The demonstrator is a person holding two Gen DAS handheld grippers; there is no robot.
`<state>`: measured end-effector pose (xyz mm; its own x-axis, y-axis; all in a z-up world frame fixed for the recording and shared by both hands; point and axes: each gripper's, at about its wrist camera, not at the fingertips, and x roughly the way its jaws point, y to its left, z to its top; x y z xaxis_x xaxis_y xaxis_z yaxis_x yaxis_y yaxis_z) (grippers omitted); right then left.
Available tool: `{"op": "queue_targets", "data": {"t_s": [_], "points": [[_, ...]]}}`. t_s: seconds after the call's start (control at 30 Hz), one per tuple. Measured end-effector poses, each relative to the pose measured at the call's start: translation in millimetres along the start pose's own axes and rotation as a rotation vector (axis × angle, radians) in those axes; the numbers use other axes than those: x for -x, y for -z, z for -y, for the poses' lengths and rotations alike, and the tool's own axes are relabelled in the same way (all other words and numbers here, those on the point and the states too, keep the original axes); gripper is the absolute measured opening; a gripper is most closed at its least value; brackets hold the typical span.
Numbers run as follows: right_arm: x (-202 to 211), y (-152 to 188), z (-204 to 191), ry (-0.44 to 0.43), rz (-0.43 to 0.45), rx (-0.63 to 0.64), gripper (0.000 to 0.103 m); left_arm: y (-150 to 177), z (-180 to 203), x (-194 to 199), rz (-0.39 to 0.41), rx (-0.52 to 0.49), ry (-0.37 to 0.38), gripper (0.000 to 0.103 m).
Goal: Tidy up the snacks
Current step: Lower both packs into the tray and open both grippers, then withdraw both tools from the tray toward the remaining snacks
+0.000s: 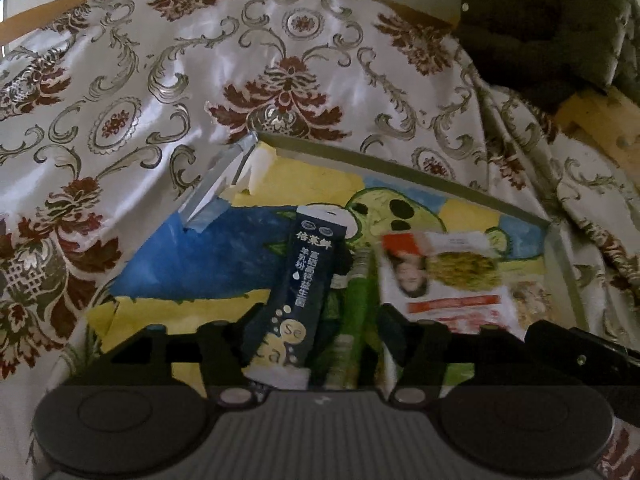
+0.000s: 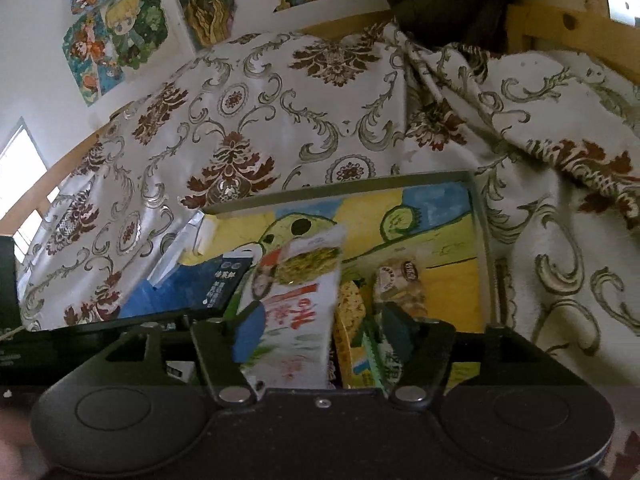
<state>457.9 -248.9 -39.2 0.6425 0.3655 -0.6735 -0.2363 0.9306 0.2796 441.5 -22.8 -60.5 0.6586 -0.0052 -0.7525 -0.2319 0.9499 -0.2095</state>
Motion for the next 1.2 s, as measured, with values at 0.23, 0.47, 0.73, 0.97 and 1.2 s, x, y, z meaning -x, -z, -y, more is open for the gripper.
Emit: {"op": "queue_targets", "data": {"t_s": [0.23,0.47,0.73,0.97,1.2], "points": [[33,-1,-6,0.029,0.067,0.026,0.089,6,-10,41,0.084,0.013,0.024,0.089],[76,5,-23,0.046,0.147,0.079,0.102,19,-25,96,0.187,-0.001,0.015,0.102],[125,32,-51,0.060,0.234,0.142,0.102,52,-50,165,0.313,0.018,0.002,0.102],[162,67,-68,0.064,0.270,0.192,0.102,88,-67,219,0.413,0.000,-0.052,0.102],[196,104,-85,0.063,0.304,0.196,0.102,124,-81,255,0.407,-0.048,-0.071,0.103]]}}
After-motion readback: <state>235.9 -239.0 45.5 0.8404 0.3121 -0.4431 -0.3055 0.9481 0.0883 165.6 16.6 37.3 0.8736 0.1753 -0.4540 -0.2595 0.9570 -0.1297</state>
